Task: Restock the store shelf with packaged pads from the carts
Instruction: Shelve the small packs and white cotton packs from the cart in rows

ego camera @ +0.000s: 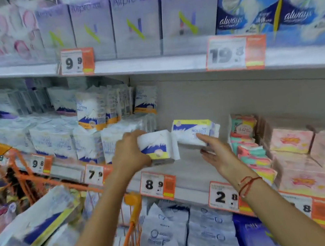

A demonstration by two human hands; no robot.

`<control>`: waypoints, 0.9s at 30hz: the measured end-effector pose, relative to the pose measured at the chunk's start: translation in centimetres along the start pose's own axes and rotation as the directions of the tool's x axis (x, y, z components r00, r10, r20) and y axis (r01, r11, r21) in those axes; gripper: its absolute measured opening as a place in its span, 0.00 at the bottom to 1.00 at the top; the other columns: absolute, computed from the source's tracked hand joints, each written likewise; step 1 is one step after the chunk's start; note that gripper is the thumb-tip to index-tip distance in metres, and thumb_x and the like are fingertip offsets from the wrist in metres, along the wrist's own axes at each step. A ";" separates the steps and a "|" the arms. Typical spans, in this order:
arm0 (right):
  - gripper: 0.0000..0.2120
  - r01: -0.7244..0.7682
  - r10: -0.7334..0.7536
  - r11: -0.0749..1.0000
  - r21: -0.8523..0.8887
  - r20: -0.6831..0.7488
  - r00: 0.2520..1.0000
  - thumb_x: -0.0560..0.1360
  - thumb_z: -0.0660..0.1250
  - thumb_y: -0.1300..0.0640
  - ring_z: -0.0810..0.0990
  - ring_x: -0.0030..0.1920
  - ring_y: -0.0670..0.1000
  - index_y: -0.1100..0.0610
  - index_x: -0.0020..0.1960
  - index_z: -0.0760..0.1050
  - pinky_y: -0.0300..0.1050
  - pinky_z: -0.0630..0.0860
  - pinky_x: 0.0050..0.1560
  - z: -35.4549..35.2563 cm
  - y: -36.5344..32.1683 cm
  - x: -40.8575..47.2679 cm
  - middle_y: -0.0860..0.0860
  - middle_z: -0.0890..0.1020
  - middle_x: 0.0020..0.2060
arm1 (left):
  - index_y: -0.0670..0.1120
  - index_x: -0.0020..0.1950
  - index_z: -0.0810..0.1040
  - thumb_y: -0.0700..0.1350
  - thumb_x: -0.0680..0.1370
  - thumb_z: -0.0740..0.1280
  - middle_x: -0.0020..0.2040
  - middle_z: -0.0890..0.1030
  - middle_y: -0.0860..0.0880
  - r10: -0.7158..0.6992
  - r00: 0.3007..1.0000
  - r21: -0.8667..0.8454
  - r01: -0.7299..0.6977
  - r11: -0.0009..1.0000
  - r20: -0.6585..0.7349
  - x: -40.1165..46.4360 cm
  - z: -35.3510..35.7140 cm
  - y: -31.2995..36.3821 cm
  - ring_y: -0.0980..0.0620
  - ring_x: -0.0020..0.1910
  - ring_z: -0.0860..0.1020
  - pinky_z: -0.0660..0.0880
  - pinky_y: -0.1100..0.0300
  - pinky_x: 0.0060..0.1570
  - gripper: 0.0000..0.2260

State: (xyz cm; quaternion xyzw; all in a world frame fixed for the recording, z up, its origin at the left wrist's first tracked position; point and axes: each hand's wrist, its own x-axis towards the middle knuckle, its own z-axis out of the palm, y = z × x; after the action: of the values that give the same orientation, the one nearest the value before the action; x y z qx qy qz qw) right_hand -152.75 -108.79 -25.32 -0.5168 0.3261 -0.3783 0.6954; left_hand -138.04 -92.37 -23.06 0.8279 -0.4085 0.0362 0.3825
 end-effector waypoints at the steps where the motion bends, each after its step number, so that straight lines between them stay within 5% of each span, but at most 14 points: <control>1: 0.21 0.000 0.000 1.000 -0.026 -0.023 1.000 0.71 0.72 0.53 0.78 0.56 0.52 0.57 0.61 0.74 0.38 0.75 0.48 -0.2 -0.1 1.1 0.53 0.78 0.54 | 0.47 0.66 0.72 0.38 0.63 0.76 0.60 0.72 0.43 -0.013 0.998 -0.051 0.010 0.999 -0.054 0.9 1.2 0.4 0.41 0.59 0.72 0.73 0.51 0.52 0.33; 4: 0.20 -0.038 0.036 0.994 -0.104 -0.023 0.999 0.72 0.71 0.53 0.77 0.51 0.49 0.57 0.62 0.74 0.42 0.75 0.53 -0.3 0.4 4.0 0.51 0.78 0.53 | 0.49 0.65 0.72 0.39 0.65 0.74 0.62 0.70 0.44 -0.084 0.979 -0.117 0.063 0.991 -0.184 2.8 4.6 1.6 0.40 0.65 0.66 0.72 0.45 0.56 0.29; 8: 0.32 -0.075 0.064 0.972 -0.221 -0.056 0.996 0.65 0.74 0.46 0.77 0.54 0.49 0.57 0.64 0.71 0.39 0.73 0.43 -0.4 1.0 7.5 0.52 0.78 0.58 | 0.54 0.65 0.72 0.45 0.65 0.74 0.64 0.70 0.48 -0.083 0.970 -0.060 0.071 0.996 -0.230 5.8 7.0 1.3 0.42 0.67 0.63 0.70 0.42 0.60 0.29; 12: 0.39 0.039 -0.087 0.931 -0.364 -0.117 0.989 0.56 0.77 0.45 0.76 0.50 0.52 0.62 0.61 0.71 0.41 0.72 0.45 0.1 -0.1 10.3 0.54 0.76 0.53 | 0.56 0.66 0.71 0.51 0.66 0.73 0.64 0.71 0.51 0.092 0.978 0.138 -0.067 0.988 -0.186 9.1 6.8 -0.1 0.45 0.65 0.66 0.66 0.51 0.61 0.29; 14: 0.34 0.120 -0.187 0.897 -0.424 -0.119 0.975 0.58 0.79 0.50 0.77 0.48 0.52 0.63 0.58 0.72 0.40 0.71 0.40 0.7 -0.6 11.6 0.53 0.78 0.50 | 0.57 0.67 0.70 0.52 0.67 0.73 0.64 0.71 0.52 0.186 0.975 0.221 -0.155 0.963 -0.123 10.0 6.9 -0.5 0.47 0.64 0.66 0.66 0.54 0.58 0.29; 19: 0.30 0.162 -0.308 0.671 -0.724 -0.074 0.948 0.67 0.74 0.45 0.72 0.63 0.56 0.55 0.62 0.67 0.43 0.70 0.55 2.3 -0.8 13.9 0.52 0.76 0.58 | 0.52 0.62 0.75 0.51 0.64 0.75 0.61 0.74 0.49 0.322 0.932 0.229 -0.281 0.932 -0.164 10.6 9.2 -3.1 0.42 0.62 0.68 0.70 0.49 0.55 0.27; 22: 0.42 0.144 -0.146 0.485 -0.862 0.083 0.986 0.68 0.73 0.47 0.65 0.69 0.58 0.47 0.75 0.54 0.45 0.66 0.63 2.8 -0.3 14.7 0.55 0.67 0.68 | 0.51 0.57 0.76 0.43 0.58 0.78 0.57 0.76 0.48 0.318 0.932 0.248 -0.271 0.930 -0.175 10.6 10.7 -5.2 0.41 0.58 0.74 0.76 0.50 0.47 0.28; 24: 0.47 0.173 -0.048 0.471 -0.865 0.171 0.984 0.68 0.74 0.53 0.64 0.70 0.57 0.44 0.77 0.47 0.44 0.66 0.65 3.3 0.4 15.1 0.54 0.63 0.71 | 0.51 0.54 0.76 0.40 0.53 0.78 0.55 0.77 0.49 0.358 0.915 0.289 -0.298 0.910 -0.187 10.6 11.5 -6.3 0.42 0.54 0.76 0.78 0.52 0.42 0.31; 27: 0.48 0.194 -0.027 0.412 -0.890 0.201 0.979 0.68 0.74 0.58 0.71 0.66 0.54 0.53 0.76 0.46 0.40 0.70 0.58 3.8 0.0 16.1 0.53 0.68 0.67 | 0.50 0.55 0.77 0.41 0.54 0.78 0.55 0.77 0.48 0.370 0.903 0.261 -0.312 0.914 -0.218 10.6 11.8 -6.7 0.42 0.54 0.77 0.77 0.52 0.42 0.31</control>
State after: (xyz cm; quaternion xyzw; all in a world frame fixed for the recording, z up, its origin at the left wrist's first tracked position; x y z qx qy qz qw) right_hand -141.48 -120.92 -25.42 -0.8576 0.3881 -0.1467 0.3039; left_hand -129.28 -104.61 -31.46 0.7680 -0.4870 0.2572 0.3269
